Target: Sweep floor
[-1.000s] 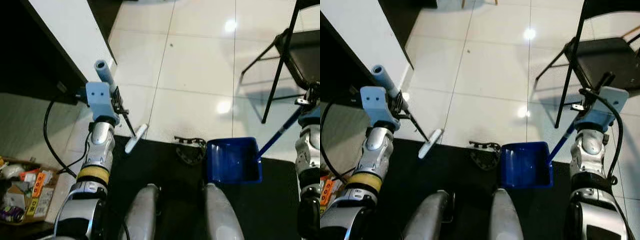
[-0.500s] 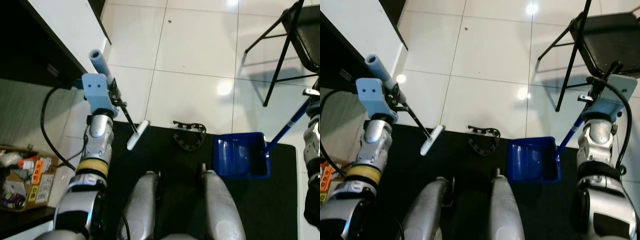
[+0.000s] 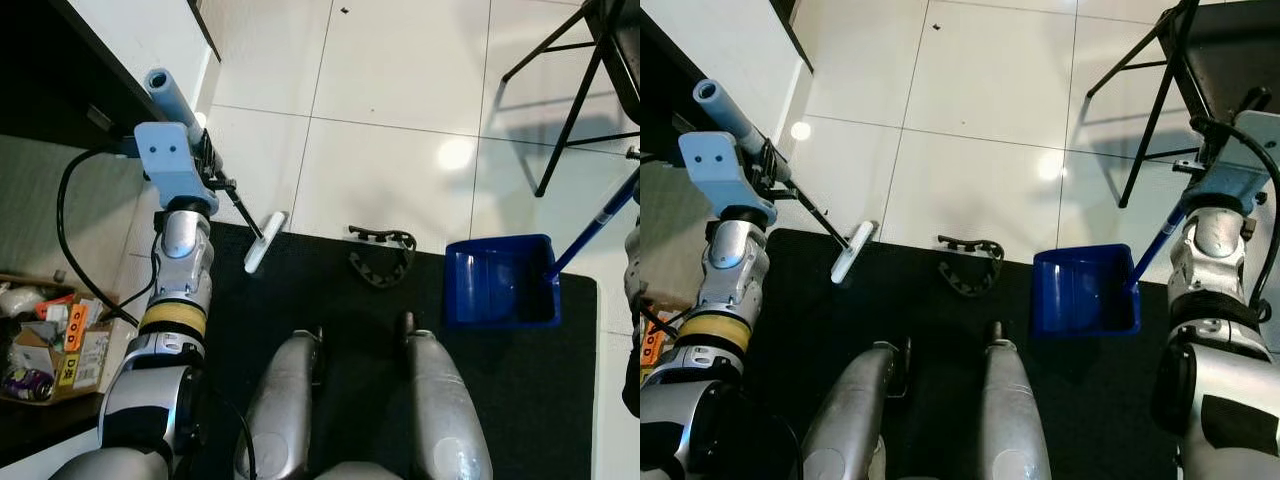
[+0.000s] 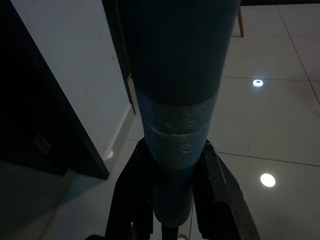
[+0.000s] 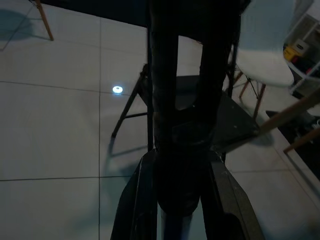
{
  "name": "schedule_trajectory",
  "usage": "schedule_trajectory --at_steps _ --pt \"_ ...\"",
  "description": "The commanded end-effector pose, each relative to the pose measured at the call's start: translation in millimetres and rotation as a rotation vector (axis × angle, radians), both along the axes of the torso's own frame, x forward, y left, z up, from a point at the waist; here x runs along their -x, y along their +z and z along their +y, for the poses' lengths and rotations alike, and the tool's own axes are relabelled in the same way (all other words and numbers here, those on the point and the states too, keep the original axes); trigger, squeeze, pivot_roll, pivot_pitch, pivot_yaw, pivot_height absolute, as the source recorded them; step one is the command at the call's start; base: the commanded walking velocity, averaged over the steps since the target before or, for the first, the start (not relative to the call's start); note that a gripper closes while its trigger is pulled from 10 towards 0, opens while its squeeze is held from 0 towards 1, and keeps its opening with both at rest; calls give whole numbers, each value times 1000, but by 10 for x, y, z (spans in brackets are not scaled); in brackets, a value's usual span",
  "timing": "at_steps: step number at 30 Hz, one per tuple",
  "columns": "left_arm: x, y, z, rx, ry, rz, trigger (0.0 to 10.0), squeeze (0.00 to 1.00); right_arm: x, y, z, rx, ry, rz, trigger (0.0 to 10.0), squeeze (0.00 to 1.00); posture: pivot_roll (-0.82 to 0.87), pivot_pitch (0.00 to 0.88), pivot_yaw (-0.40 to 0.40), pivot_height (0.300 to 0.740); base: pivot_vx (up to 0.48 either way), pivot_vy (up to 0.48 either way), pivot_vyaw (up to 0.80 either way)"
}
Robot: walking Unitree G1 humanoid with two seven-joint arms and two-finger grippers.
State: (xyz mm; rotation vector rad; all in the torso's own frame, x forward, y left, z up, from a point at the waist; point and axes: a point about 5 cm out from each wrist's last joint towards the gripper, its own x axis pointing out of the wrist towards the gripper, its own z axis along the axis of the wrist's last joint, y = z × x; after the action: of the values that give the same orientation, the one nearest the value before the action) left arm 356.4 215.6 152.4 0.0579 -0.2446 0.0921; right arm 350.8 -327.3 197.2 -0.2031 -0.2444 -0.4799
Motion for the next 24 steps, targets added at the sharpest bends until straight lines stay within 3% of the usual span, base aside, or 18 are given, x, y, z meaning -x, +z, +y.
schedule_trajectory --at_steps 1,6,8,12,19,24 --pt "58 20 156 -12 48 -26 10000 0 -25 48 54 41 4 -25 10000 0 88 463 48 740 0 0 0" --pt "77 10 165 -2 62 -37 10000 0 -185 148 411 112 69 -76 10000 0 87 467 34 740 0 0 0" --pt "78 10 165 0 64 -39 10000 0 -200 151 462 121 78 -83 10000 0 87 467 34 740 0 0 0" --pt "88 18 169 5 71 -51 10000 0 -256 114 719 145 130 -105 10000 0 83 466 28 740 0 0 0" --pt "92 15 178 4 72 -52 10000 0 -262 48 826 152 156 -102 10000 0 79 468 26 740 0 0 0" --pt "98 -9 169 8 67 -50 10000 0 -197 -230 1023 179 195 -63 10000 0 71 474 23 740 0 0 0"
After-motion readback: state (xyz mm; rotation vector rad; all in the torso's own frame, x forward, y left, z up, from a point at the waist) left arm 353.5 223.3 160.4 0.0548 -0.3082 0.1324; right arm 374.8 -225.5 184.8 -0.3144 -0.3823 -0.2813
